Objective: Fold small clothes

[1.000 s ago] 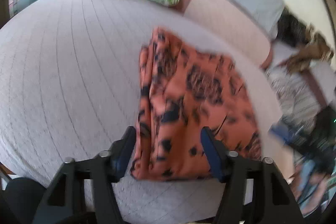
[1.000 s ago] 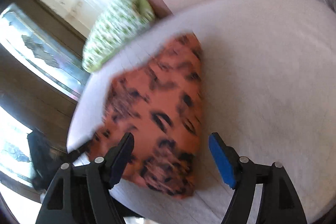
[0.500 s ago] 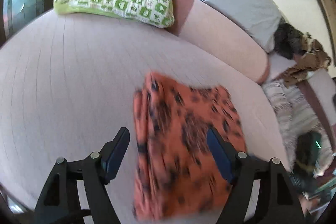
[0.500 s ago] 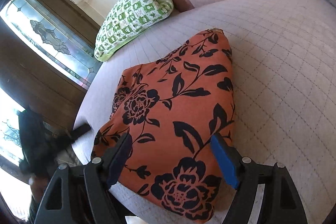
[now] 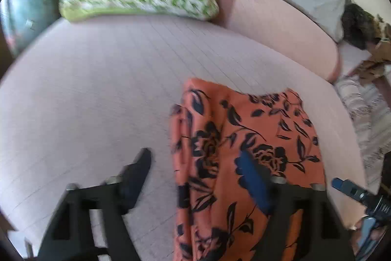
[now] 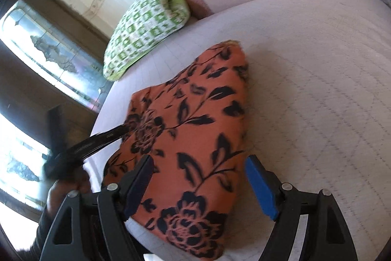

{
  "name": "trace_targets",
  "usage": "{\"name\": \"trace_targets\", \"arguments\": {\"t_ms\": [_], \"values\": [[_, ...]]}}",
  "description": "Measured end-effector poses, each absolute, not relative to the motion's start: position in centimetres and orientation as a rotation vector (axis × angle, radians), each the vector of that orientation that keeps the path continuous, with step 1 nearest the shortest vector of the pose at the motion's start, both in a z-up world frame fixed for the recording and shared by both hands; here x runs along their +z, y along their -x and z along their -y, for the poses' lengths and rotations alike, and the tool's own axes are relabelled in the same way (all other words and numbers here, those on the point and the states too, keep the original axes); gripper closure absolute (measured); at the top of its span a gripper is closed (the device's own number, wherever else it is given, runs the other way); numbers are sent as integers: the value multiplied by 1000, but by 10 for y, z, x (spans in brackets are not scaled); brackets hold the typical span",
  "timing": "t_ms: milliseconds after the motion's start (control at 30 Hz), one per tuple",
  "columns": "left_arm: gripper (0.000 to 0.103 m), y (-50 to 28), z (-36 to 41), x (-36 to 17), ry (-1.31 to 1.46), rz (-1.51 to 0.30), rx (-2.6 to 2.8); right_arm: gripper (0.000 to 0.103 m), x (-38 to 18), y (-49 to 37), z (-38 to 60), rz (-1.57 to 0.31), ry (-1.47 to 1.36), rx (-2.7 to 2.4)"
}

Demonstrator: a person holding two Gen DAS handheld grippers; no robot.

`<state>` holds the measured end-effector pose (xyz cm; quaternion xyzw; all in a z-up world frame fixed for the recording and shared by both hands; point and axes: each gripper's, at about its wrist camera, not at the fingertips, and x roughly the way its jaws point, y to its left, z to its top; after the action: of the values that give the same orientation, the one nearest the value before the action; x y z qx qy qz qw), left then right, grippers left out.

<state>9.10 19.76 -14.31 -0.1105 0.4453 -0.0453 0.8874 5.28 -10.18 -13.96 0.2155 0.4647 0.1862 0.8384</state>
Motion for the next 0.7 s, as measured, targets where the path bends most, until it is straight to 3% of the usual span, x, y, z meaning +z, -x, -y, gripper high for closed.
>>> {"name": "trace_targets", "arguments": {"t_ms": [533,700], "values": [[26,-85,-201,-155,223,-988,-134,23,-174,-85,106,-1097,-582,377],[24,-92,-199,-195,278,-1069,-184,21,-187,-101,93,-1145,-567,382]]}}
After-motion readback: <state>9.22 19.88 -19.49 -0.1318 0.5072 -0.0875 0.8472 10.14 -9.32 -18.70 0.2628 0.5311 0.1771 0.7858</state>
